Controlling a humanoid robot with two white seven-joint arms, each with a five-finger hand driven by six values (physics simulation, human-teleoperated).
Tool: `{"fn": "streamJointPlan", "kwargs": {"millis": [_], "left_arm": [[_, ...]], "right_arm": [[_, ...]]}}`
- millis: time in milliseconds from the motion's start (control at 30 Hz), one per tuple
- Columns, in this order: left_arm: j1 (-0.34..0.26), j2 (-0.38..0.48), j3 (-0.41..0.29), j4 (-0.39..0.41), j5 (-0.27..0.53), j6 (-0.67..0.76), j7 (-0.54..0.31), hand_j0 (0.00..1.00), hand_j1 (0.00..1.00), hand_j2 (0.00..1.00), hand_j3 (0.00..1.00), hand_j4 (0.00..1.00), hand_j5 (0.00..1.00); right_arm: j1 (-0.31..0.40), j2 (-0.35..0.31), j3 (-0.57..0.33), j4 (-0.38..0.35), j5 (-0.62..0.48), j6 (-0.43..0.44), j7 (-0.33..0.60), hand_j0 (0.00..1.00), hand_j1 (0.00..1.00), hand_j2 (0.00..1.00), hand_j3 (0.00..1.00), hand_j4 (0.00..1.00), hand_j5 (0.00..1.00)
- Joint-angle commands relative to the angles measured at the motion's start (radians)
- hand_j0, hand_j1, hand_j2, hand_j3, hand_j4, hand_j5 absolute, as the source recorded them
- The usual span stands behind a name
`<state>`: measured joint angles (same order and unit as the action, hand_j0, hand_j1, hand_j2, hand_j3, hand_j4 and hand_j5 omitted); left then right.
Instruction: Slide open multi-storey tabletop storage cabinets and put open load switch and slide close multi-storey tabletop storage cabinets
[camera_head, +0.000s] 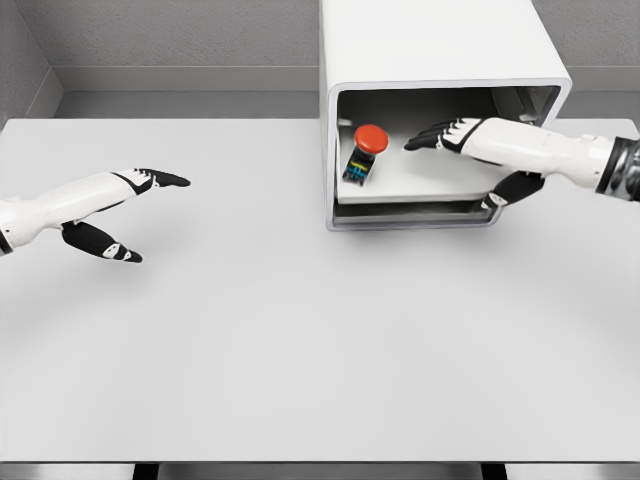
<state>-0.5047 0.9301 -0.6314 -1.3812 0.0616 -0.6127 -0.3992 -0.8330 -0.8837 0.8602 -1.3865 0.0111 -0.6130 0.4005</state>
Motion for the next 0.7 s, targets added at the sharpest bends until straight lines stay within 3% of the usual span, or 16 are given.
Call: {"fn": "streamJointPlan", "kwargs": {"millis": [0,267,533,667], "left_arm": [[0.0,0.003,0.001,0.001,0.007,0.002,0.0,1.0,1.0,1.0,1.0,1.0,1.0],[0.0,0.001,0.001,0.007,0.007,0.002,-0.001,1.0,1.0,1.0,1.0,1.0,1.0],[0.0,0.001,0.001,0.007,0.007,0.002,-0.001,1.0,1.0,1.0,1.0,1.0,1.0],[0.0,0.001,0.001,0.007,0.007,0.002,-0.001,1.0,1.0,1.0,1.0,1.0,1.0]], "right_arm": [[0.0,0.014,-0.001,0.015,-0.006,0.002,0.004,1.0,1.0,1.0,1.0,1.0,1.0],[-0.008,0.017,-0.001,0.029,-0.006,0.002,0.012,1.0,1.0,1.0,1.0,1.0,1.0],[-0.034,0.083,0.0,0.107,-0.006,0.002,0.04,1.0,1.0,1.0,1.0,1.0,1.0],[-0.049,0.083,-0.001,0.127,-0.006,0.002,0.041,1.0,1.0,1.0,1.0,1.0,1.0]]}}
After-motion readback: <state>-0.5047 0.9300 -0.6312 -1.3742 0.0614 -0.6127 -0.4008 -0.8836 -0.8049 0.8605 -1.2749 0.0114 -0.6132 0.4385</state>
